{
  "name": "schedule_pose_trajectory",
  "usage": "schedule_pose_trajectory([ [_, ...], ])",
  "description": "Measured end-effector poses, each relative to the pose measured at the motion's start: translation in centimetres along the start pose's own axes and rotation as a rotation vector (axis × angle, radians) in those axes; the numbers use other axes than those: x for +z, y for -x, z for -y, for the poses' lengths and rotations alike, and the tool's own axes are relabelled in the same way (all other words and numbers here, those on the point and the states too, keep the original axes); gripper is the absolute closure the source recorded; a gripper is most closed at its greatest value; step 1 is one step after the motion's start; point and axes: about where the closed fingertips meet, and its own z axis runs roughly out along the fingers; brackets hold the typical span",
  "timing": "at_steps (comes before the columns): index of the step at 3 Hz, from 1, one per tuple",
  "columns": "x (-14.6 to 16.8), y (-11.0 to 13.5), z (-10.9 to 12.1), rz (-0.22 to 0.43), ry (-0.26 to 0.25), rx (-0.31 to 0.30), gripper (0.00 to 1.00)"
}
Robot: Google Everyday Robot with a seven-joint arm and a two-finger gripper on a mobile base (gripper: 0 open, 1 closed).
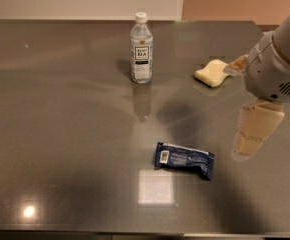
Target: Move rxbar blueberry near blue plastic bottle
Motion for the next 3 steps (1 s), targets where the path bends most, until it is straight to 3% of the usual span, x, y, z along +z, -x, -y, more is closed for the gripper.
schedule_pose_trajectory([
  [3, 6.3, 3.3, -3.4, 0.122, 0.099, -0.104, 0.0],
])
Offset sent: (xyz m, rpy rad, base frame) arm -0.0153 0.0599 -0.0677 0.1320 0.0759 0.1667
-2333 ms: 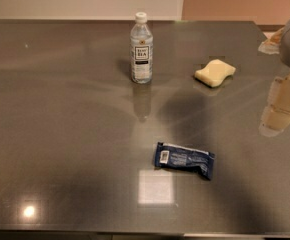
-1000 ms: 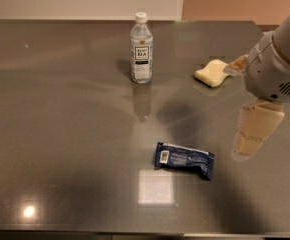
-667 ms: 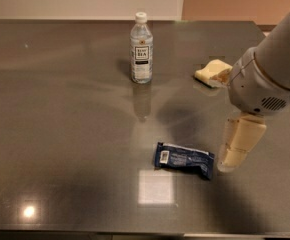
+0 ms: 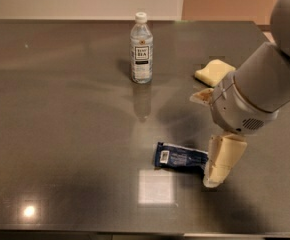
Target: Move rxbar blueberry near blue plastic bottle
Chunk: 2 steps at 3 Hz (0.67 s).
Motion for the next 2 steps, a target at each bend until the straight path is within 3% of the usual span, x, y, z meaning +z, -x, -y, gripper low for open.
schedule_pose_trajectory([
  [2, 2.8, -0.1, -0.5, -0.008, 0.051, -0.038, 0.0],
])
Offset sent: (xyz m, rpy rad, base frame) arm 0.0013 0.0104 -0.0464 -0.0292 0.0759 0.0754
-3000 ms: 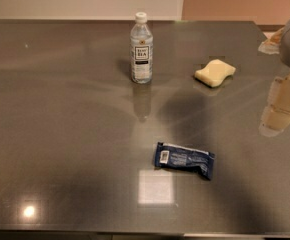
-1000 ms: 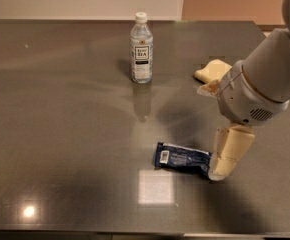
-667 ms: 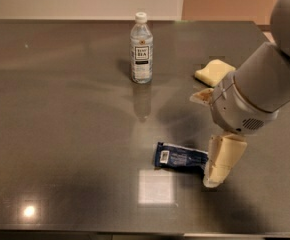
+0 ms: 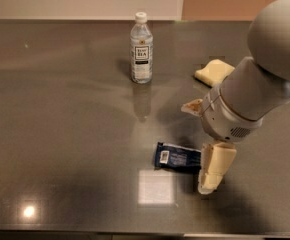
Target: Move rxbar blueberry near blue plastic bottle
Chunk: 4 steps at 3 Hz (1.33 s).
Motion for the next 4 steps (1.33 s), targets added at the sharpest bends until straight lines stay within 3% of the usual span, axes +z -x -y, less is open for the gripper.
schedule_pose_trajectory([
  [3, 2.7, -1.5, 0.0, -0.03, 0.032, -0.01, 0.0],
  [4, 3.4, -1.9, 0.0, -0.042, 0.045, -0.008, 0.18],
])
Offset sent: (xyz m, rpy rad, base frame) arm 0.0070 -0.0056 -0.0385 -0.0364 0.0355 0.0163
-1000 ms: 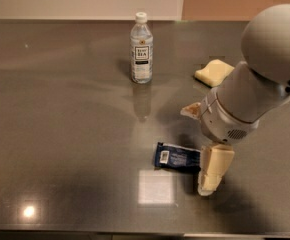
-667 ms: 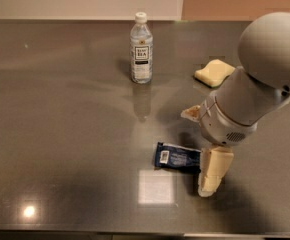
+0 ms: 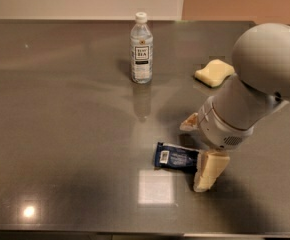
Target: Move rxbar blueberry near blue plastic bottle
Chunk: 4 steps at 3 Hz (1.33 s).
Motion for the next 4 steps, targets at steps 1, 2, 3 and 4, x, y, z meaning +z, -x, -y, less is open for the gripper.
schedule_pose_trajectory([
  [1, 0.4, -0.3, 0.2, -0.007, 0.023, 0.009, 0.41],
  [2, -0.2, -0.2, 0.3, -0.008, 0.024, 0.01, 0.65],
  [3, -0.8, 0.0, 0.4, -0.008, 0.024, 0.01, 0.89],
  [4, -1.8, -0.4, 1.7, -0.009, 0.006, 0.033, 1.0],
])
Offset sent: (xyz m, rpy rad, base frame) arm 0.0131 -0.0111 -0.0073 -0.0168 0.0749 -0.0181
